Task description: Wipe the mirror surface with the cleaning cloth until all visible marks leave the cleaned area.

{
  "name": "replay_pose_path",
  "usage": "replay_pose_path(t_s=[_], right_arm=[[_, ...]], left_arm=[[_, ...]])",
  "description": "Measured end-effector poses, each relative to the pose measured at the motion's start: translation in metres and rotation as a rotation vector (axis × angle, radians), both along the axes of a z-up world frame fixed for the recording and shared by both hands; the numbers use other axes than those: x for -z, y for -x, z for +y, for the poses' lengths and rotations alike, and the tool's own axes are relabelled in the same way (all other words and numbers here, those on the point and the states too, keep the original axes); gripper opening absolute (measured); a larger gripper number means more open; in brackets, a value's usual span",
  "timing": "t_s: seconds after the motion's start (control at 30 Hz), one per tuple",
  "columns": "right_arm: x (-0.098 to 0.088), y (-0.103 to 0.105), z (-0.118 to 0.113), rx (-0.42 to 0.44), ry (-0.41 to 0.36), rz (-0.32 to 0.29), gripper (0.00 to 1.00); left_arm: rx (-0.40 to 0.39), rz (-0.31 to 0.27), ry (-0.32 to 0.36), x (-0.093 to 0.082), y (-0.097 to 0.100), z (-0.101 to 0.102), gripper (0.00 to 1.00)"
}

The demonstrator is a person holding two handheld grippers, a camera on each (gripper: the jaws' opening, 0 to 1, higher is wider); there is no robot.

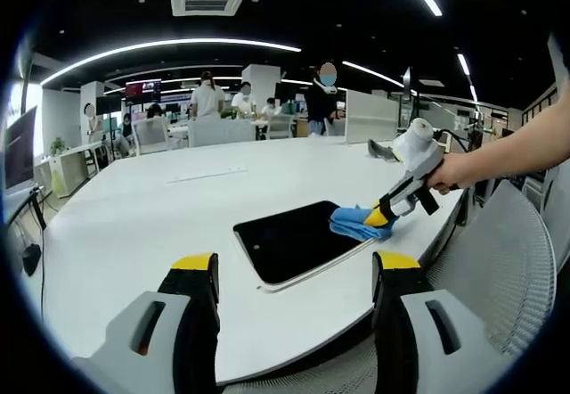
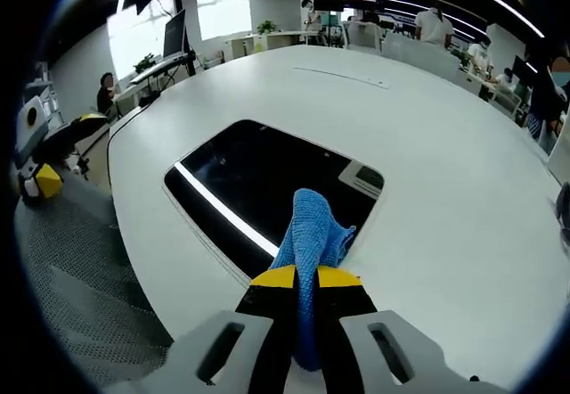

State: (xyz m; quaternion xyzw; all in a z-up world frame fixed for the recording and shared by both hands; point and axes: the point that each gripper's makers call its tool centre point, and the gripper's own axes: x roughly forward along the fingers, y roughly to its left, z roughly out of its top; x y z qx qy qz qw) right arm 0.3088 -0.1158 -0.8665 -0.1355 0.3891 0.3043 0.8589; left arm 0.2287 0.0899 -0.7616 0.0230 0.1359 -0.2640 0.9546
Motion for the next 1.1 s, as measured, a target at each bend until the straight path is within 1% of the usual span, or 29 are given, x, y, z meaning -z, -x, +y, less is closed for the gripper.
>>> replay_pose_path(t_s=[0.13, 0.43, 0.5, 0.6, 0.77, 0.93, 1.1], right_arm=[[0.000, 0.004, 0.001, -0.016, 0.018, -0.016, 0.01], [0.000, 0.007, 0.001, -0.012, 0.007, -0.018, 0.01], [0.000, 0.006, 0.001, -0.012, 0.007, -0.029, 0.00], [0.000, 0.007, 0.001, -0.027, 0.015, -0.062, 0.00], [-0.001, 0.006, 0.004, -0.023, 0.018, -0.076, 0.00], [-0.001, 0.005, 0.005, -0.012, 0.013, -0.063, 0.00], [-0.001, 0.006, 0.013, -0.025, 0.003, -0.061, 0.00]], left_arm=[[0.001, -0.001, 0.000, 0.000, 0.000, 0.000, 0.68], [0.000, -0.002, 0.001, 0.000, 0.001, 0.000, 0.68], [0.000, -0.001, 0.001, 0.000, 0.001, 0.000, 0.68], [0.001, -0.002, 0.001, -0.001, 0.001, 0.000, 0.67], [-0.001, -0.001, 0.001, -0.001, 0.000, 0.001, 0.67], [0.000, -0.002, 0.002, -0.001, 0.000, 0.001, 0.67], [-0.001, -0.003, 0.002, -0.001, 0.000, 0.001, 0.67]])
